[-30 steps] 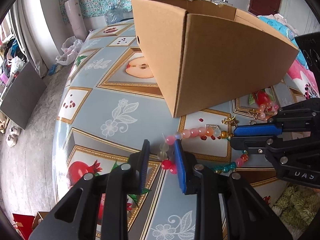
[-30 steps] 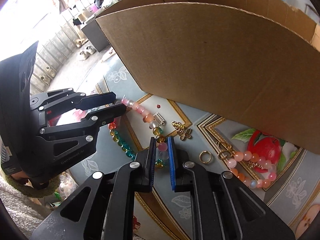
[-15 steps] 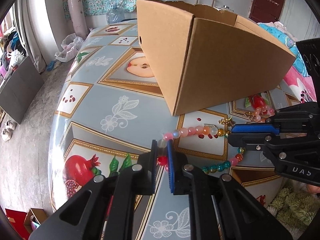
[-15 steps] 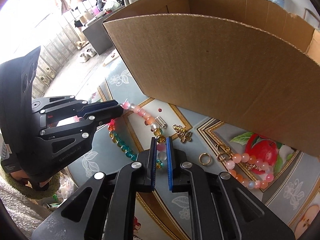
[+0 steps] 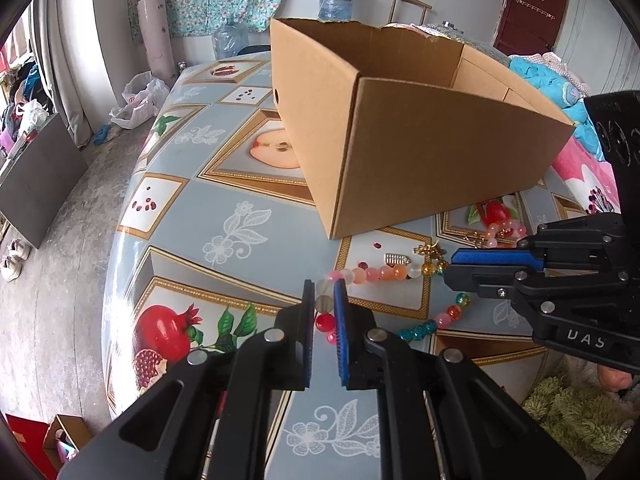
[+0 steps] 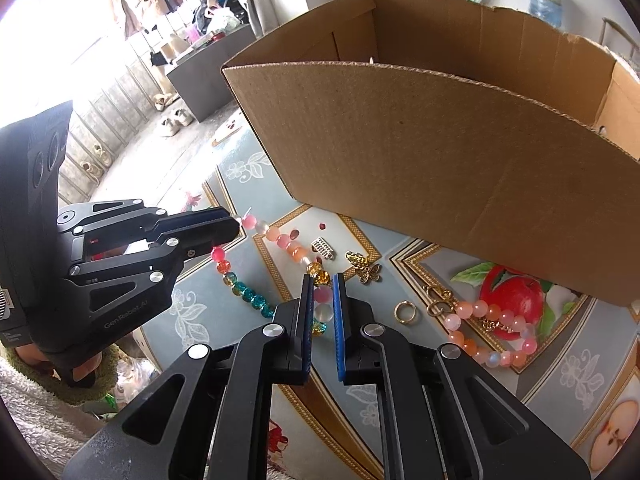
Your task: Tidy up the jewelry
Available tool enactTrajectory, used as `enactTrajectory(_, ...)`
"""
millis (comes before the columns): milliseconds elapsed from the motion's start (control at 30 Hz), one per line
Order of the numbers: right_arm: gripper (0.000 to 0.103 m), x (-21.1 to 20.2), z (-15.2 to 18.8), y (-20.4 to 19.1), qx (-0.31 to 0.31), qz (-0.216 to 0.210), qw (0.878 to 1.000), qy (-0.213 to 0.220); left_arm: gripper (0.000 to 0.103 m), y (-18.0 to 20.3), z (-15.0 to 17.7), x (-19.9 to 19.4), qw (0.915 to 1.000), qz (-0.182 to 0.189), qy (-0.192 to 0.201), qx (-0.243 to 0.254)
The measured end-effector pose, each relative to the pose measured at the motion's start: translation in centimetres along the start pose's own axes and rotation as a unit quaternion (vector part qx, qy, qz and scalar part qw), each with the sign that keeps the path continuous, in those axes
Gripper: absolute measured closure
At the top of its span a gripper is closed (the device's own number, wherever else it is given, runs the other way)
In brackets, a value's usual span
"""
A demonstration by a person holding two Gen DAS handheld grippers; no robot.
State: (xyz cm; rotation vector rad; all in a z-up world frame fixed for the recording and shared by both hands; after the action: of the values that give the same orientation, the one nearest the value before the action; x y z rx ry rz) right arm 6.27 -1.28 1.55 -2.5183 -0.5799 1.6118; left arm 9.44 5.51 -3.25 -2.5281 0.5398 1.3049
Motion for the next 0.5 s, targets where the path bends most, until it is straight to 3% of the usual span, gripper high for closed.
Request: enactTrajectory(500, 0.096, -2.4, 1.1, 0.5, 0.004, -0.013, 0.999, 0.031, 0.094, 1.7, -0.7, -2.8, 0.9995, -0.015, 0.024, 0.011)
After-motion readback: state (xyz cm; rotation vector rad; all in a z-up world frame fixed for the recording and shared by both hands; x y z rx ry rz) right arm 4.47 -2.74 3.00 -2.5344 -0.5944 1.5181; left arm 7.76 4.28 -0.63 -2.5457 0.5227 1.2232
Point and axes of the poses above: each gripper's, at about its wrist camera, not at the fingertips, and x roughly the way its jaws point, y to its right, z to its underside, the point moved 3 cm from there along x, roughly the way its jaws point, and after that the axes turned 11 degrees about x, right-handed, at the moved point
